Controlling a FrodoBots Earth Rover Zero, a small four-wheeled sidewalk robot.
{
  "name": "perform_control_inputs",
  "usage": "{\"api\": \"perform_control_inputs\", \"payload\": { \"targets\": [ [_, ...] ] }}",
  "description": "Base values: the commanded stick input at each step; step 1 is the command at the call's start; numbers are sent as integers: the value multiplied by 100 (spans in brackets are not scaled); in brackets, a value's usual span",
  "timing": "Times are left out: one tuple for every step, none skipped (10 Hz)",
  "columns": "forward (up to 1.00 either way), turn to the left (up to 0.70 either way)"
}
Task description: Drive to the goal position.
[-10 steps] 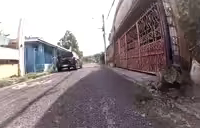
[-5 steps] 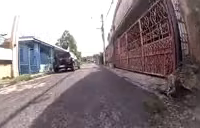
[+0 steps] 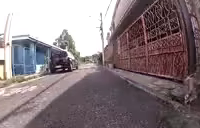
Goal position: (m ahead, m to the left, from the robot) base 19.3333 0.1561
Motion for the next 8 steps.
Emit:
{"api": "perform_control_inputs", "payload": {
  "targets": [
    [85, 0],
    [85, 9],
    [85, 24],
    [85, 6],
    [85, 0],
    [85, 0],
    [85, 0],
    [85, 0]
  ]
}}
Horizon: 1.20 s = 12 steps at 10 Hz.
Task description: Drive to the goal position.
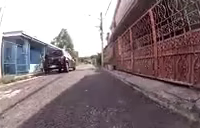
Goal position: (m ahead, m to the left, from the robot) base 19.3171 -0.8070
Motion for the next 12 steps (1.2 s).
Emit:
{"api": "perform_control_inputs", "payload": {
  "targets": [
    [85, 0],
    [85, 0],
    [85, 0],
    [85, 0],
    [85, 0],
    [85, 0],
    [85, 0],
    [85, 0],
    [85, 0],
    [85, 0],
    [85, 0],
    [85, 0]
  ]
}}
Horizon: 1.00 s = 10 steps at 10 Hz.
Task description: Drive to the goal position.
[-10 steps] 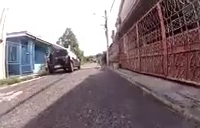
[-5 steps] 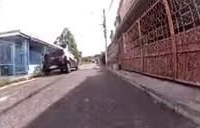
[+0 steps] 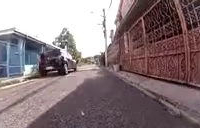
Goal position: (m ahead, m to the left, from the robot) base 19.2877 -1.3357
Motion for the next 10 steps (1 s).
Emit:
{"api": "perform_control_inputs", "payload": {
  "targets": [
    [85, 0],
    [85, 0],
    [85, 0],
    [85, 0],
    [85, 0],
    [85, 0],
    [85, 0],
    [85, 0],
    [85, 0],
    [85, 0]
  ]
}}
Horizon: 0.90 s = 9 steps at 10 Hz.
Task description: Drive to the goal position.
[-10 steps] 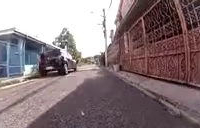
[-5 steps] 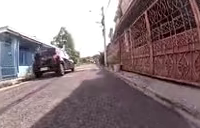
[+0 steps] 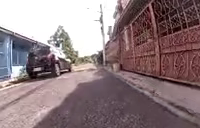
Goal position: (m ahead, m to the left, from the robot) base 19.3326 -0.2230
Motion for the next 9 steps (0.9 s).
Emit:
{"api": "perform_control_inputs", "payload": {
  "targets": [
    [85, 0],
    [85, 0],
    [85, 0],
    [85, 0],
    [85, 22],
    [85, 0],
    [85, 0],
    [85, 0],
    [85, 0]
  ]
}}
